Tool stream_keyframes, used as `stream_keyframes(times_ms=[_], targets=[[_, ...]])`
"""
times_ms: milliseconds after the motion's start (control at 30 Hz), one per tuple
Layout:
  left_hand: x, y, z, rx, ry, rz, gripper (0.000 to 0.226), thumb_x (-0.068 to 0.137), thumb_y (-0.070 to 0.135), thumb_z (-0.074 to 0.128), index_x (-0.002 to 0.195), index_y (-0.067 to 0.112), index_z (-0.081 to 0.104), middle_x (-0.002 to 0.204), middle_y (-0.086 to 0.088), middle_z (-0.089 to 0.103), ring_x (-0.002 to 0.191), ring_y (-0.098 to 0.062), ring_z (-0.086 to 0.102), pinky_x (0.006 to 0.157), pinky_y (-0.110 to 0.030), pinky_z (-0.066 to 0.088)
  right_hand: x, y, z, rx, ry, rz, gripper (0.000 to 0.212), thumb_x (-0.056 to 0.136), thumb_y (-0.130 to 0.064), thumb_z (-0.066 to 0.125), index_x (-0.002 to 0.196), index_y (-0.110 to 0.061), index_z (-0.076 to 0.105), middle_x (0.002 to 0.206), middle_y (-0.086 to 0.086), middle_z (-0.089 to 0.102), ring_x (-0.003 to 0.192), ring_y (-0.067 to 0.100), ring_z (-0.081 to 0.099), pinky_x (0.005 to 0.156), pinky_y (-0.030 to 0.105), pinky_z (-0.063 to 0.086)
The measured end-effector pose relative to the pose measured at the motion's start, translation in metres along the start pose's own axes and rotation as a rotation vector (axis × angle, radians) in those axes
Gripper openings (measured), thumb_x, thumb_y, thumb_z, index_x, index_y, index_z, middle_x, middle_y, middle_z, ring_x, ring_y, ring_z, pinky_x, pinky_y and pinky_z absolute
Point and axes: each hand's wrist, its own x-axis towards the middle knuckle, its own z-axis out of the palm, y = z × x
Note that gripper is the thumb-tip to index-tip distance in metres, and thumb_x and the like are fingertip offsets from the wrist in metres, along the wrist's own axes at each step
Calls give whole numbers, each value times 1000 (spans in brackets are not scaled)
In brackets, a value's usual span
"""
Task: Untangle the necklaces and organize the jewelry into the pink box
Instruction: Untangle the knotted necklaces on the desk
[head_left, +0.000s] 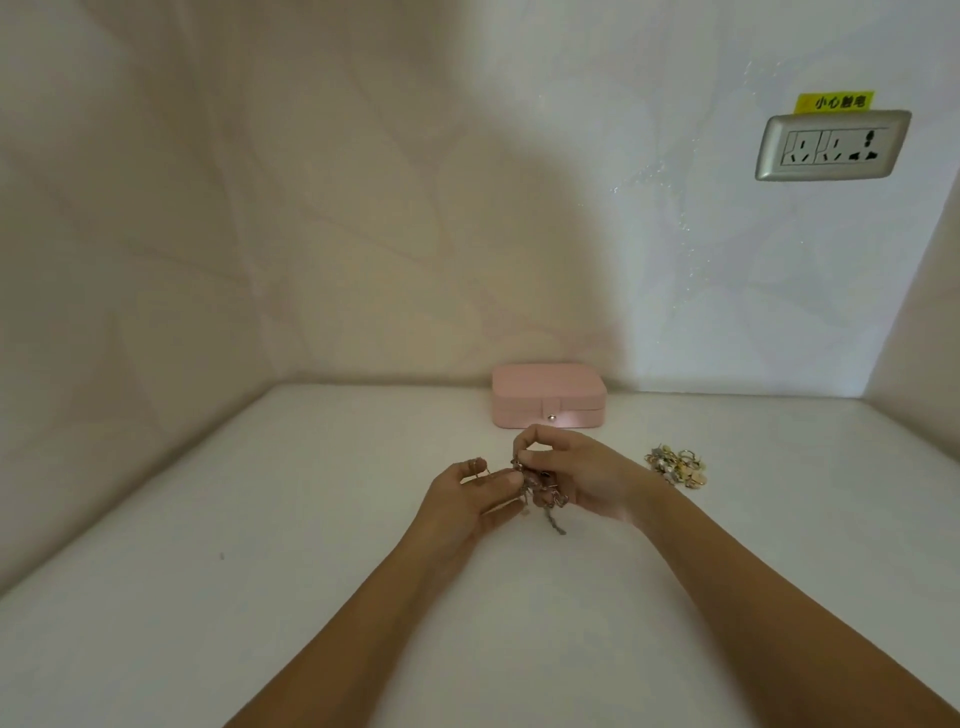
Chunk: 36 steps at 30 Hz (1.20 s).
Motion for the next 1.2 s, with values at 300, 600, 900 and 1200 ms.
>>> stream_keyframes(times_ms=[300, 600, 900, 1200], targets=[[3, 1, -4, 258, -40, 46, 25, 82, -6, 64, 105, 3, 67, 91, -12, 72, 81, -17, 68, 78, -24, 55, -13, -7, 5, -314, 79, -170, 7, 99, -8, 48, 92, -7, 51, 65, 7, 59, 62, 18, 56, 68, 28, 52], [-2, 5, 2, 374, 23, 11, 25, 81, -13, 47, 83, 3, 65, 64, -7, 57, 51, -14, 49, 53, -24, 45, -24, -18, 0, -185, 162, -70, 13, 96, -5, 46, 85, -11, 51, 54, -4, 35, 46, 11, 28, 48, 23, 38], [-4, 4, -3, 644, 4, 95, 20, 87, -1, 55, 70, 8, 61, 56, 0, 49, 49, -10, 40, 49, -19, 37, -29, -16, -13, -472, 301, 91, 8, 89, -15, 64, 84, -10, 68, 41, -5, 42, 38, 9, 28, 41, 20, 19], [-4, 0, 0, 195, -27, 7, 16, 91, 18, 59, 79, 7, 58, 81, -9, 66, 70, -20, 62, 70, -27, 51, -36, -18, -31, -384, 266, 228, 10, 87, -13, 66, 95, -9, 69, 68, 6, 71, 49, 11, 23, 44, 19, 21]])
